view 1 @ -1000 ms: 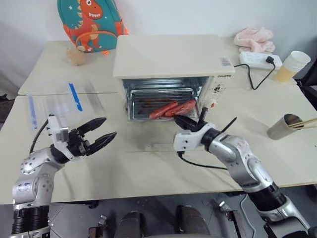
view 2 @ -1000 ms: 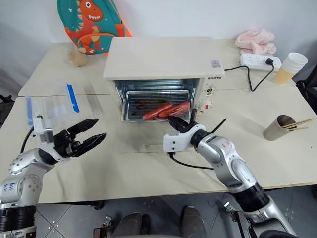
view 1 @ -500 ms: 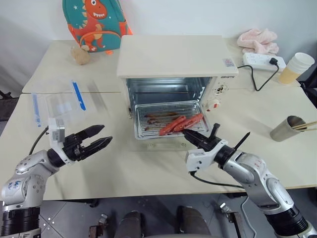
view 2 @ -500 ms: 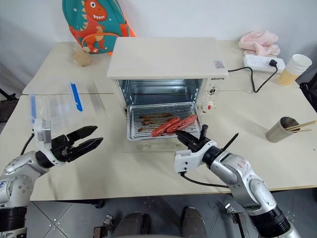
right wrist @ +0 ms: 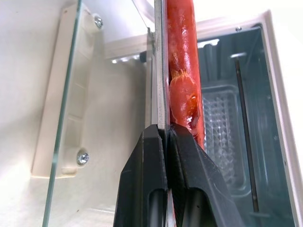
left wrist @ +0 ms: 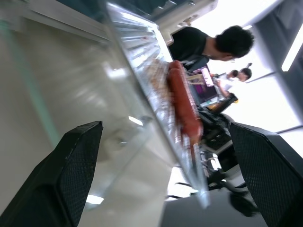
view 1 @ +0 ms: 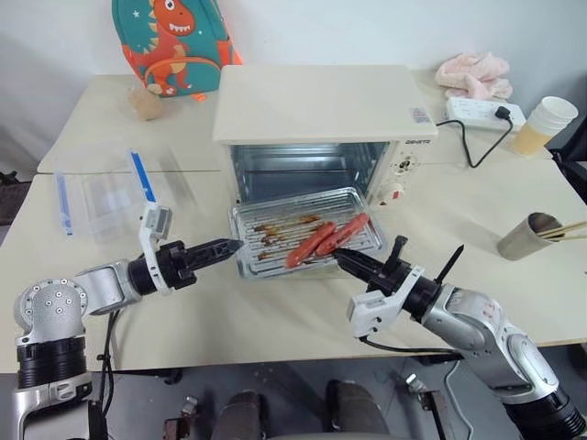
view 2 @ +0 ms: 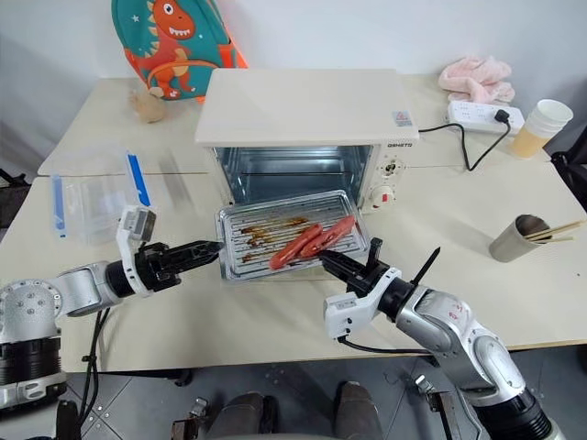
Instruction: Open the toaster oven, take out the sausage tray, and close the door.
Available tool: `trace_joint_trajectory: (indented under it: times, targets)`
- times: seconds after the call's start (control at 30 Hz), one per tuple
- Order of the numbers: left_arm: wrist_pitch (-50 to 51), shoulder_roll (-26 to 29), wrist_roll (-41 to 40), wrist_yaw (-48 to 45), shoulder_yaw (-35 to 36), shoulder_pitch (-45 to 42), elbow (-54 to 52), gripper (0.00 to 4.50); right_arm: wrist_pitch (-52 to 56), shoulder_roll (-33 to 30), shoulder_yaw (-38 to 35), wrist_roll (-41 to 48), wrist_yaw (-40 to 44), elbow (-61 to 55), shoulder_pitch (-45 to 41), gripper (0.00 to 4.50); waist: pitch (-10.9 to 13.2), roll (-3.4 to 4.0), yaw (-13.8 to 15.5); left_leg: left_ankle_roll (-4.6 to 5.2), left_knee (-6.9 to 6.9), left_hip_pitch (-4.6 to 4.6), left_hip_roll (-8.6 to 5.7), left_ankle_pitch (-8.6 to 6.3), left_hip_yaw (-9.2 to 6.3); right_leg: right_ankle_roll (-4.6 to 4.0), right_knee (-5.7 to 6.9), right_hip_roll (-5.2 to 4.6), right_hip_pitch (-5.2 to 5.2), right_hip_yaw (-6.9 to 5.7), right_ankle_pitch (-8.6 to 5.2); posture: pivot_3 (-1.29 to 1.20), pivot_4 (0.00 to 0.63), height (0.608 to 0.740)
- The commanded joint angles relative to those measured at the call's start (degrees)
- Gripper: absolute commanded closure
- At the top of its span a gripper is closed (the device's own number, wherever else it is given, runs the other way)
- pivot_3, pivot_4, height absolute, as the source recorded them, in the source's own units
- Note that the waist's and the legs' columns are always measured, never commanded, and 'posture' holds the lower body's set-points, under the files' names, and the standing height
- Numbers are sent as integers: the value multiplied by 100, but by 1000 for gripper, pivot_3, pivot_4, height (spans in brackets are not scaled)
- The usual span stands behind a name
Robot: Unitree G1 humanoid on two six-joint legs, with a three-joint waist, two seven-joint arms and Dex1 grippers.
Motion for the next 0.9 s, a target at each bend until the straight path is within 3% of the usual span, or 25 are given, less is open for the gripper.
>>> trace_joint_trajectory:
  times: [0.03, 0.13, 0.27, 0.47, 0.6, 0.67, 0.9]
  targets:
    - [41, -342, -757, 927, 158, -168, 265, 20, -131, 10, -75, 126, -19, -133, -144, 4500, -1, -1, 5, 0, 1, 0, 0, 0, -1, 0, -1, 0, 2, 0, 0, 0, 150, 740]
    - [-114, -643, -1410, 1881, 97, -209, 424, 397, -172, 33, 7, 161, 44, -137, -144, 4500, -1, -3, 21, 0, 2, 12, 0, 0, -5, 0, 0, 0, 13, -1, 0, 0, 150, 740]
    - [-453, -699, -2339, 2871, -39, -95, 510, 1488, -200, 76, 20, 170, 92, -95, -201, 4500, -1, -5, 21, 0, 2, 11, -2, 0, -4, 0, -1, -2, 13, 2, 0, 0, 150, 740]
    - [-729, -331, -3456, 3434, -485, 76, 461, 3194, -155, 96, 28, 380, 263, -54, -217, 4500, -1, -5, 20, -2, 2, 15, -2, 1, -4, 0, 1, -1, 13, 2, 0, 0, 150, 740]
    - [-733, -271, -3620, 3417, -641, 209, 337, 4475, 137, 190, 56, 936, 639, -102, -207, 4500, -1, -5, 23, -2, 2, 15, -3, 1, -3, 0, -1, -1, 15, 3, 0, 0, 150, 740]
    - [-737, -262, -3620, 3424, -656, 276, 300, 4475, 221, 244, 25, 1074, 715, -128, -224, 4500, -1, -5, 30, -2, 2, 16, -3, 1, -3, 0, -2, 0, 16, 3, 0, 0, 150, 740]
    - [-763, -455, -3620, 3379, -341, 334, 418, 4500, 66, 149, -130, 1532, 905, -159, -363, 2340, -1, -5, 37, -2, 2, 15, -4, 1, 0, 0, -6, 1, 17, 3, 0, 0, 150, 740]
